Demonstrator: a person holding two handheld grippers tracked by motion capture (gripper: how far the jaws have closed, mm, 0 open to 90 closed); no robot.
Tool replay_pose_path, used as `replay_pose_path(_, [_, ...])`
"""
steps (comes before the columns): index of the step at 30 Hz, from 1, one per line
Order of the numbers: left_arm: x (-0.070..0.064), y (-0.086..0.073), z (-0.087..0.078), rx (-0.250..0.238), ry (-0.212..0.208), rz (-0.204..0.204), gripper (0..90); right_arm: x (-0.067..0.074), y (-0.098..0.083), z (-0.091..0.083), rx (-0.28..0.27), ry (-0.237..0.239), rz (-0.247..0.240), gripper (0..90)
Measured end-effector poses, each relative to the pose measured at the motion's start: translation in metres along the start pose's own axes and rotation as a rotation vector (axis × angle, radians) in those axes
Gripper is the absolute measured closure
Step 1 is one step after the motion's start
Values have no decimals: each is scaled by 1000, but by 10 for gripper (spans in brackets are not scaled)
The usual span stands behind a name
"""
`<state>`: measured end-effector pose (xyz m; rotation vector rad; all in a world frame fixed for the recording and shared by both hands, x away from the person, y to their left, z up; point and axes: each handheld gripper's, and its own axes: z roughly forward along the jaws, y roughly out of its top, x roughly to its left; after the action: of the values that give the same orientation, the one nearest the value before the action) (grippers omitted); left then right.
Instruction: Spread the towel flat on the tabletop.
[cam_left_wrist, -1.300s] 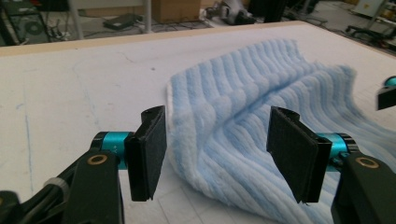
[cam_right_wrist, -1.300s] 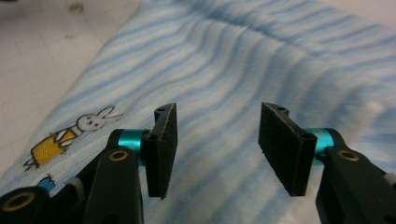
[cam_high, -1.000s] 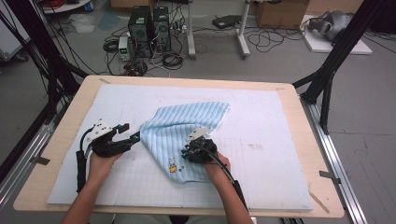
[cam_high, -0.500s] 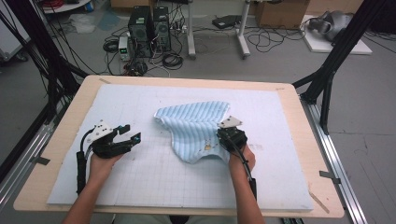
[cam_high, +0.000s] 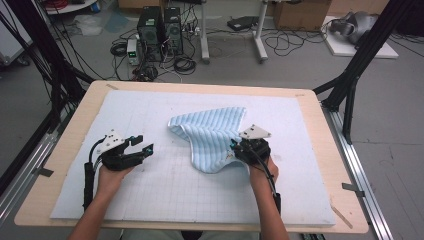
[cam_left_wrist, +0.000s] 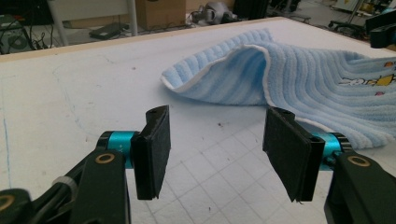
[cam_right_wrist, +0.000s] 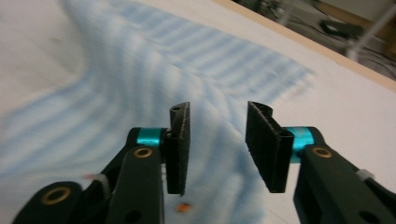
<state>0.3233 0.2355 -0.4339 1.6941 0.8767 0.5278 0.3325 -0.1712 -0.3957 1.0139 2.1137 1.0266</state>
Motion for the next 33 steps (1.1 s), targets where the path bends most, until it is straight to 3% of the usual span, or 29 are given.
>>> replay_pose_path(4, [-1,1,-2,-6,3,8,419,16,7,3,-30,129,40,500])
replay_pose_path(8, [1,2,-6,-5,15,6,417,40,11,14,-11,235,-12,497])
replay_pose_path(13, [5,3,-9,-9,24,5,417,66,8,31,64,365,-79,504])
replay_pose_path(17, [5,2,-10,-1,25,4,418,83,5,43,128,393,-118,530])
replay_pose_path(21, [6,2,-11,-2,26,5,418,90,-1,53,191,370,-150,682])
replay_pose_path(23, [6,3,-12,0,30,3,419,88,0,54,191,363,-114,800])
replay_pose_path(25, [7,3,-13,-2,33,-2,420,85,1,55,181,420,-53,854])
replay_pose_path(27, [8,3,-14,-5,36,-4,422,87,3,54,163,488,-23,858])
replay_pose_path(30, [10,3,-16,-8,42,-8,423,90,9,49,72,611,54,854])
replay_pose_path(33, [10,3,-17,-8,42,-6,423,83,17,47,-19,661,160,849])
